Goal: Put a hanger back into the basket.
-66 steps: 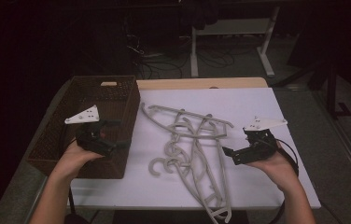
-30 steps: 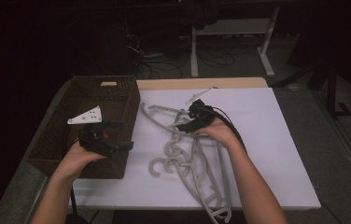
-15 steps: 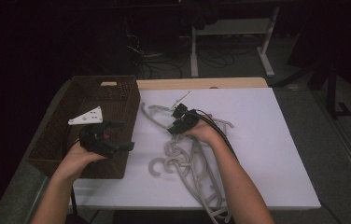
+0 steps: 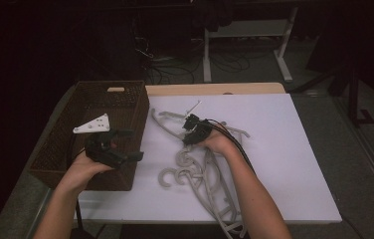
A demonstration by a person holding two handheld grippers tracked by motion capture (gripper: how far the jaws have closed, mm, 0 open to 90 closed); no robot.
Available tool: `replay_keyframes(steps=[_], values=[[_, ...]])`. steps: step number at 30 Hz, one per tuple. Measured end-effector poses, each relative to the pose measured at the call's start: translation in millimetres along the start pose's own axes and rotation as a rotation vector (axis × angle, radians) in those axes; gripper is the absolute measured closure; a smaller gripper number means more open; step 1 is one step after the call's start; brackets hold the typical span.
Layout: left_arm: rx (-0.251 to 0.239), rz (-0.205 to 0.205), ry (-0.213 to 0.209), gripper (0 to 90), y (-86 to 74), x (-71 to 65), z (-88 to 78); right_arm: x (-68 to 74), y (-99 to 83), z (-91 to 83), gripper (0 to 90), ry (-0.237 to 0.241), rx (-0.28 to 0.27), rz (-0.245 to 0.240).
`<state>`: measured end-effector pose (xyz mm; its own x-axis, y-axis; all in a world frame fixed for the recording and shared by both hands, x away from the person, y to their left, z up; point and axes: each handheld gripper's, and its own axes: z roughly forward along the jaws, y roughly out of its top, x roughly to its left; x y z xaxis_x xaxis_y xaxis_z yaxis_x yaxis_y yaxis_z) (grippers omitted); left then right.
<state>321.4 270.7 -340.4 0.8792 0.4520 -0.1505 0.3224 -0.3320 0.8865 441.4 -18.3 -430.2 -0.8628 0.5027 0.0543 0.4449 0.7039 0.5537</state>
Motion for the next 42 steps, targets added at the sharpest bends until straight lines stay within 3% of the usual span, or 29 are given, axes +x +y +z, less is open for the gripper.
replay_keyframes(steps=[8, 14, 17, 24, 32, 36, 39, 40, 42], values=[[-0.002, 0.011, -0.004, 0.0, 1.9, -3.0, 0.8, 3.1, -9.7, -18.8, 79.6, 0.014, -0.036, -0.025], [0.002, 0.018, -0.008, 0.0, 3.4, -6.2, 2.9, 12.2, -24.5, -41.5, 80.2, 0.051, -0.079, -0.061], [0.009, 0.022, -0.010, 0.0, 3.8, -7.7, 5.2, 20.6, -37.9, -55.5, 80.5, 0.099, -0.105, -0.084], [0.019, 0.034, -0.016, 0.0, 4.8, -11.9, 9.0, 36.1, -57.0, -63.8, 80.5, 0.138, -0.089, -0.128], [0.024, 0.048, -0.014, 0.0, 7.2, -16.6, 10.4, 49.0, -76.2, -58.2, 80.2, 0.181, -0.049, -0.171], [0.030, 0.055, -0.019, 0.0, 8.9, -21.0, 13.4, 49.2, -80.2, -56.0, 78.3, 0.181, -0.057, -0.160], [0.035, 0.065, -0.028, 0.0, 11.5, -26.6, 17.7, 46.4, -84.5, -63.0, 66.8, 0.188, -0.128, -0.111], [0.035, 0.067, -0.034, 0.0, 12.6, -28.8, 20.0, 43.3, -87.9, -70.9, 60.2, 0.169, -0.161, -0.075], [0.039, 0.072, -0.048, 0.0, 14.8, -33.6, 25.9, 41.4, -90.2, -75.5, 58.9, 0.157, -0.166, -0.061]])
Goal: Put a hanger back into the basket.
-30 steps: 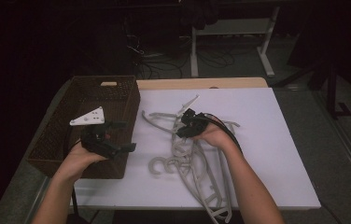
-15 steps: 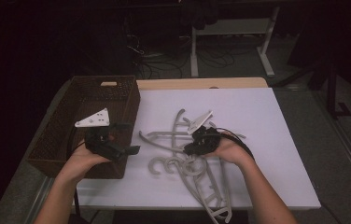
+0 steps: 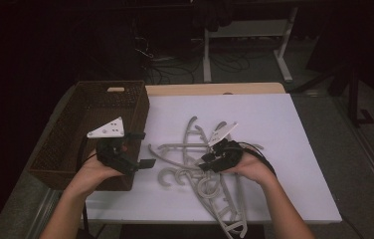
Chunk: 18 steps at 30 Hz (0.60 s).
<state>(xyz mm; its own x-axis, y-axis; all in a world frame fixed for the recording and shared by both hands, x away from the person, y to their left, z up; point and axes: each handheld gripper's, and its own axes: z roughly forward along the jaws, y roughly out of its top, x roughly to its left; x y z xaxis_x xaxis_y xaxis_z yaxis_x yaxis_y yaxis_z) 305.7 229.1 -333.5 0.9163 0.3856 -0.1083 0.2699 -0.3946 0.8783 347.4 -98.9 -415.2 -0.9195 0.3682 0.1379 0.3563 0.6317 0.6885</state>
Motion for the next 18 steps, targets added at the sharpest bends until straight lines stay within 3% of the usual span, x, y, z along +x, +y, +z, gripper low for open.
replay_keyframes(steps=[3, 7, 8, 12, 18], values=[[0.024, 0.012, -0.016, 0.0, 3.0, -5.0, 11.8, -2.5, -11.2, -18.8, 53.3, -0.056, -0.047, 0.060], [0.064, 0.013, -0.031, 0.0, 3.7, -7.1, 31.6, -4.5, -23.3, -32.0, 52.9, -0.101, -0.063, 0.097], [0.092, 0.022, -0.041, 0.0, 3.2, -6.9, 43.2, -5.7, -32.2, -41.5, 53.5, -0.132, -0.079, 0.126], [0.132, 0.034, -0.048, 3.6, 1.7, -5.8, 62.7, -6.1, -45.9, -55.7, 55.7, -0.161, -0.114, 0.169], [0.247, 0.048, -0.048, 10.0, -5.2, -2.4, 103.9, -4.6, -66.7, -76.1, 50.0, -0.222, -0.147, 0.217]])
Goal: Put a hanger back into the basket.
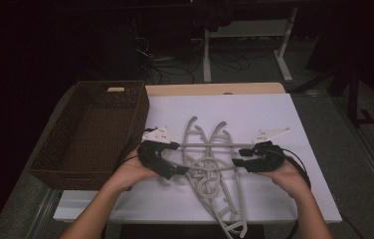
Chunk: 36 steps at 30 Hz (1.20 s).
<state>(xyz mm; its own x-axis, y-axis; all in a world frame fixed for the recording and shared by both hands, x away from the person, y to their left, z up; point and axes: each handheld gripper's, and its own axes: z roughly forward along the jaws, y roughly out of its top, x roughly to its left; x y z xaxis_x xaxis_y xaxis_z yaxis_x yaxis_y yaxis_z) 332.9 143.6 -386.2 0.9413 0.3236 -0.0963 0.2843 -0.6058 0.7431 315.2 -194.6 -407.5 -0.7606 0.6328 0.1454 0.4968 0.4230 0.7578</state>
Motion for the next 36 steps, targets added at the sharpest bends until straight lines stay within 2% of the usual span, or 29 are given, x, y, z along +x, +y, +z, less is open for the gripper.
replay_keyframes(steps=[5, 9, 10, 13, 21, 23, 25, 29, 33, 36], values=[[0.096, 0.034, 0.011, 18.8, -4.7, 5.7, 28.4, -5.3, -10.9, -12.0, 45.7, -0.039, -0.025, 0.034], [0.134, 0.041, -0.009, 28.1, -9.1, 11.9, 41.5, -7.3, -18.0, -15.4, 42.7, -0.052, -0.029, 0.050], [0.145, 0.045, -0.014, 33.7, -9.9, 13.4, 43.9, -8.0, -19.6, -15.4, 41.9, -0.056, -0.029, 0.053], [0.183, 0.060, -0.014, 38.8, -12.9, 15.8, 51.1, -8.3, -19.6, -14.8, 41.2, -0.061, -0.037, 0.055], [0.204, 0.079, -0.029, 48.4, -16.6, 17.8, 51.8, -7.4, -19.8, -13.2, 40.5, -0.065, -0.041, 0.050], [0.208, 0.099, -0.037, 53.1, -17.5, 16.9, 53.2, -7.1, -19.6, -13.1, 40.4, -0.068, -0.044, 0.046], [0.208, 0.103, -0.037, 53.8, -17.6, 16.4, 54.0, -7.2, -19.5, -13.2, 40.4, -0.069, -0.046, 0.043], [0.208, 0.133, -0.029, 61.1, -19.4, 15.5, 57.2, -7.4, -19.0, -15.1, 40.4, -0.072, -0.059, 0.044], [0.209, 0.141, -0.026, 65.0, -19.9, 15.0, 58.6, -7.8, -18.8, -16.4, 40.4, -0.074, -0.067, 0.044], [0.204, 0.165, -0.025, 67.1, -20.0, 14.2, 59.1, -8.0, -18.5, -17.2, 40.1, -0.077, -0.073, 0.041]])
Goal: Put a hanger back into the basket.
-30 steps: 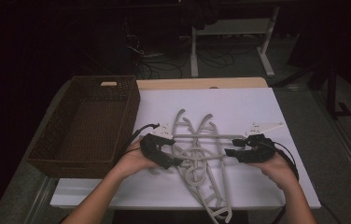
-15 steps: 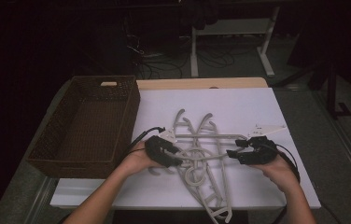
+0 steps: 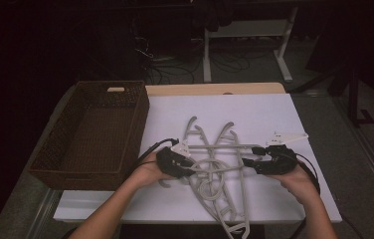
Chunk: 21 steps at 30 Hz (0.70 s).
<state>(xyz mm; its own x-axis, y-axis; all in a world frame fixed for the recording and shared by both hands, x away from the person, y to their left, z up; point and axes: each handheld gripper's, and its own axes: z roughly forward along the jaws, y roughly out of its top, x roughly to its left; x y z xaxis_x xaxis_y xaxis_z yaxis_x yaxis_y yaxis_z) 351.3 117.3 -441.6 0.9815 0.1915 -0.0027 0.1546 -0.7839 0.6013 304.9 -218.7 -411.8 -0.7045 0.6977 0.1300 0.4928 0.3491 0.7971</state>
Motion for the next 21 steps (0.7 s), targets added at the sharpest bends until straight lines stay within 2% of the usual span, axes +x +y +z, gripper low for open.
replay_keyframes(steps=[4, 7, 13, 21], values=[[0.001, 0.038, 0.016, 72.4, 1.4, -2.5, -1.4, 0.8, 0.7, -0.6, 38.7, -0.002, -0.009, -0.001], [0.000, 0.037, 0.019, 76.3, 2.4, -3.1, -4.6, 1.4, 2.0, -2.0, 37.3, -0.004, -0.022, -0.003], [-0.020, 0.036, 0.028, 77.6, 4.8, -2.4, -10.3, 1.7, 3.4, -3.9, 35.4, -0.013, -0.036, -0.003], [-0.097, 0.009, 0.054, 78.8, 12.1, -2.1, -25.7, 0.4, 4.6, -9.2, 32.3, -0.036, -0.069, 0.012]])
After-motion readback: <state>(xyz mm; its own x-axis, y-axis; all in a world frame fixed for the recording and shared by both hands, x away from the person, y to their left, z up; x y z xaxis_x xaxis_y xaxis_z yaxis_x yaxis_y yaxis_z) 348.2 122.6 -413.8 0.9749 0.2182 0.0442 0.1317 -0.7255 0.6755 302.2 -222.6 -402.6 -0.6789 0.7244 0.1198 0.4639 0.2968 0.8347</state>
